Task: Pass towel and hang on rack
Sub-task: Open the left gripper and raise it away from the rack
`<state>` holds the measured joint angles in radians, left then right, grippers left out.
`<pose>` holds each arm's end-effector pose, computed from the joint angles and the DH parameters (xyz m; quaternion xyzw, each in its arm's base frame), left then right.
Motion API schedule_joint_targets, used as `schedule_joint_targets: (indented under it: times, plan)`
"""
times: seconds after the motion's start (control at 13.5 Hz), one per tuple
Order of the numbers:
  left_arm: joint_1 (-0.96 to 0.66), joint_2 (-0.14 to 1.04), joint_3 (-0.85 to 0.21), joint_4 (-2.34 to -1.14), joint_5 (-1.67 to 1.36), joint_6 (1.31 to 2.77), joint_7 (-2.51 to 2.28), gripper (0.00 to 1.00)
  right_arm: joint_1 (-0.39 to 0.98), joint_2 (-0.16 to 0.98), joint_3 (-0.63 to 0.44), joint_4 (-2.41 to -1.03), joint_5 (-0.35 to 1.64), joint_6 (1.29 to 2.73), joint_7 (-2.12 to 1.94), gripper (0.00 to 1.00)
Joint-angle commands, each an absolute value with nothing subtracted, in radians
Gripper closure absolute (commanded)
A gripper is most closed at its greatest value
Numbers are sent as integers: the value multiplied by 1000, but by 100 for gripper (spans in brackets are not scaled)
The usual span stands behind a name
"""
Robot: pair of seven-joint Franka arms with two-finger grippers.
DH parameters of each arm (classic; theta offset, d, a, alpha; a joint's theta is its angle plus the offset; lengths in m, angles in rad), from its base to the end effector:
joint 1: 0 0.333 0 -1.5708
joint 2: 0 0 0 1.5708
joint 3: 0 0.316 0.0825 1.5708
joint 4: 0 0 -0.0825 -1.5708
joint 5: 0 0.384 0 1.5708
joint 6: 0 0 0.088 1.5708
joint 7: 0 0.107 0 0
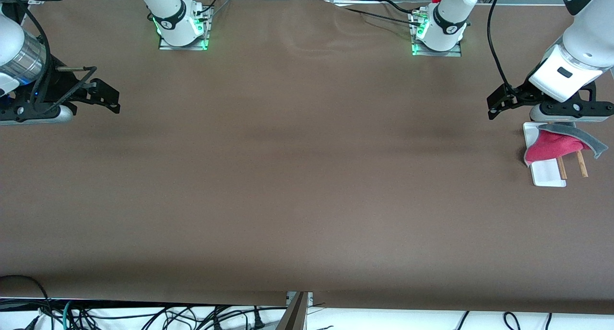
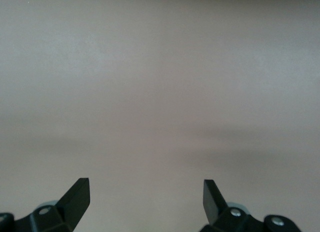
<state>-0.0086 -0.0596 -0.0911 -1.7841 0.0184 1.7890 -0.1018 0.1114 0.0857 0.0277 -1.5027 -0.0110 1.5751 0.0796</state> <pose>0.5477 -0.0544 0.5749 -0.9994 0.0007 -0.0331 0.0085 0.5758 0.0787 0.6084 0.9995 0.0298 -0.0061 0.0050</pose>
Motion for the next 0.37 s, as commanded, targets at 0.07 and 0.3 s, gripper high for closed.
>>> schedule_joint_targets:
  times: [0.07, 0.3]
  plan:
    - [-34, -51, -43, -1775, -10, 1796, -104, 0, 112, 86, 29, -1491, -14, 1572, 83, 0]
    - [-37, -51, -35, -1775, -18, 1796, -106, 0, 112, 86, 28, -1491, -14, 1572, 83, 0]
